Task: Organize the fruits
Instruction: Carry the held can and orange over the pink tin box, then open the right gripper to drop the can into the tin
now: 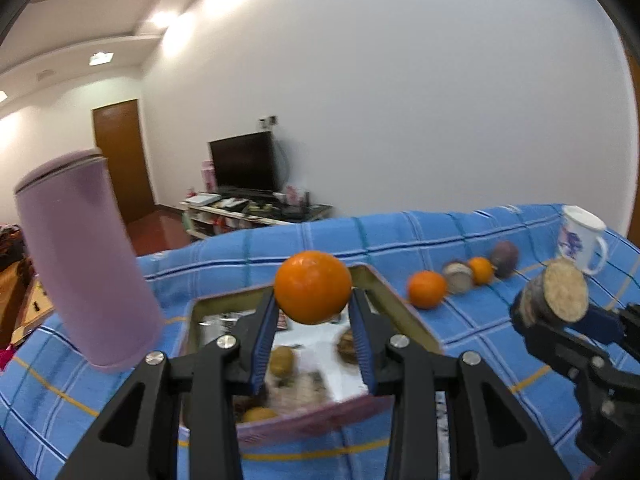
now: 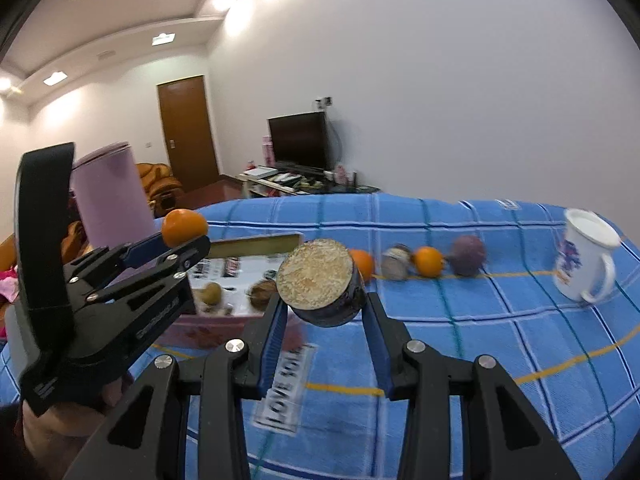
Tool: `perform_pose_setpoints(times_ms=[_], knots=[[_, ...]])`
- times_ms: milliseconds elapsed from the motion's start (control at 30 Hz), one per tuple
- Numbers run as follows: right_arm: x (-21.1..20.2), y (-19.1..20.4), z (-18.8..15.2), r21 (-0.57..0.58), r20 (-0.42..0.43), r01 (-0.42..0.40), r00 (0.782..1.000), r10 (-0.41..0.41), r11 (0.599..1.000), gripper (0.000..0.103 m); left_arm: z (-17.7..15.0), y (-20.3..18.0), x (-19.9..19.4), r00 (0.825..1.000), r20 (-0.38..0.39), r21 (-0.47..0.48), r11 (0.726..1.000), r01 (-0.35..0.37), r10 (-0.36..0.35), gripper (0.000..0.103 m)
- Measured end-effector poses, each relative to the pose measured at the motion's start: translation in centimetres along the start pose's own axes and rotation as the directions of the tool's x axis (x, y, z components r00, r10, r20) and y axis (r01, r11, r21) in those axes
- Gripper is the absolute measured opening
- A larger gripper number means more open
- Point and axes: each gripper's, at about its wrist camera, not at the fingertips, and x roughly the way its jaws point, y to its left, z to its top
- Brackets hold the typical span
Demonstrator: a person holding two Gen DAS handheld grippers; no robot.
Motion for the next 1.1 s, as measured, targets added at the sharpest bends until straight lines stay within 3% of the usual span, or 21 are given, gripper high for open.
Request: perform_pose_setpoints(times_ms=[367,533,1100], knots=[[4.6,4.4,2.4,-0.021,0.025,-0.073,0.997,0.074,0.997,0.041,0.2,4.0,3.0,0.984,-0.049,-0.039,0.985,-0.171,0.169,0.038],[7.4,5.1,3.0,-0.017,0.01,-0.073,0.997,0.073,0.997,0.041,0.0,5.6,5.2,0.978,-0.12,-0.071,0.981,-0.182,0.173,0.038],[14.2,6.0,3.1,0.004,-0.093,-0.093,0.991,0.093,0.996,0.041,-0.6,6.2,8.0,0.957,-0.208,-0.046,0.975,-0.217,0.203,0.038]])
